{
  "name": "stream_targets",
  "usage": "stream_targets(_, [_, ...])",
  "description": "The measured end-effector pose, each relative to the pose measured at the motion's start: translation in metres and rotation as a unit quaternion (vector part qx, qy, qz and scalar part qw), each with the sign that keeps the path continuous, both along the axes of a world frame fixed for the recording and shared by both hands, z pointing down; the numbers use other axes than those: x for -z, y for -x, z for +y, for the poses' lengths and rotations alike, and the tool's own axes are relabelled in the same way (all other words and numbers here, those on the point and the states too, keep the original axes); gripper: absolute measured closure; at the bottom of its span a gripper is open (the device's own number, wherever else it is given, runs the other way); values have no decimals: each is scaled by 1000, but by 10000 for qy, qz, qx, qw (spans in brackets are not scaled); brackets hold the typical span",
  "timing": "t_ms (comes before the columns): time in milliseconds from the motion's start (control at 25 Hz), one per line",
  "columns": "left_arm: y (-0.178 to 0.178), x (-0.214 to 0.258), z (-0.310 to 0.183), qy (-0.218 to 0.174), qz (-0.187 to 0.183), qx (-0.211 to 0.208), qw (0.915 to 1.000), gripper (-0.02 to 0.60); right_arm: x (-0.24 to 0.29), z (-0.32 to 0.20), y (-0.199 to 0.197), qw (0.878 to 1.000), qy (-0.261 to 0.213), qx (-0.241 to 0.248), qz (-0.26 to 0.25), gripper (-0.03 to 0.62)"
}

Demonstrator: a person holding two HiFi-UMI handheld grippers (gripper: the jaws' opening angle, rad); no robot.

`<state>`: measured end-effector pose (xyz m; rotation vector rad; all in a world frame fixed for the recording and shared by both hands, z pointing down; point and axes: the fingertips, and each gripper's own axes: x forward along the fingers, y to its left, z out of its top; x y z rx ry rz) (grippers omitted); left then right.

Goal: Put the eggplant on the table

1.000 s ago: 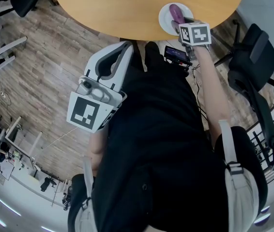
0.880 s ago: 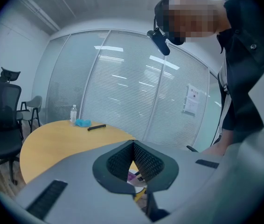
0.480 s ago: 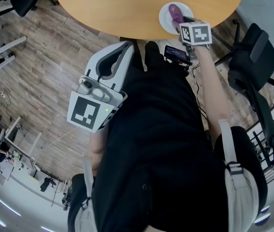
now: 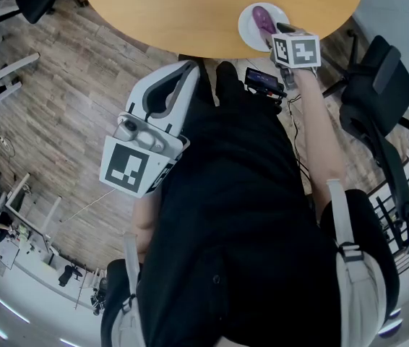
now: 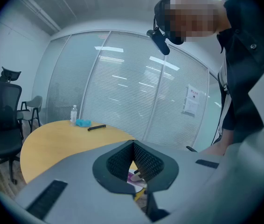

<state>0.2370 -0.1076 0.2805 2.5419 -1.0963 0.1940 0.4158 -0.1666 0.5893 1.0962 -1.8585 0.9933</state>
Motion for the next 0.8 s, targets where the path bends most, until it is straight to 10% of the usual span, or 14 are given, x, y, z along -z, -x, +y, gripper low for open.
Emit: stream_targets(800, [0, 3, -1, -37, -7, 13, 10000, 569, 61, -28, 3, 9975, -666, -161, -194, 378])
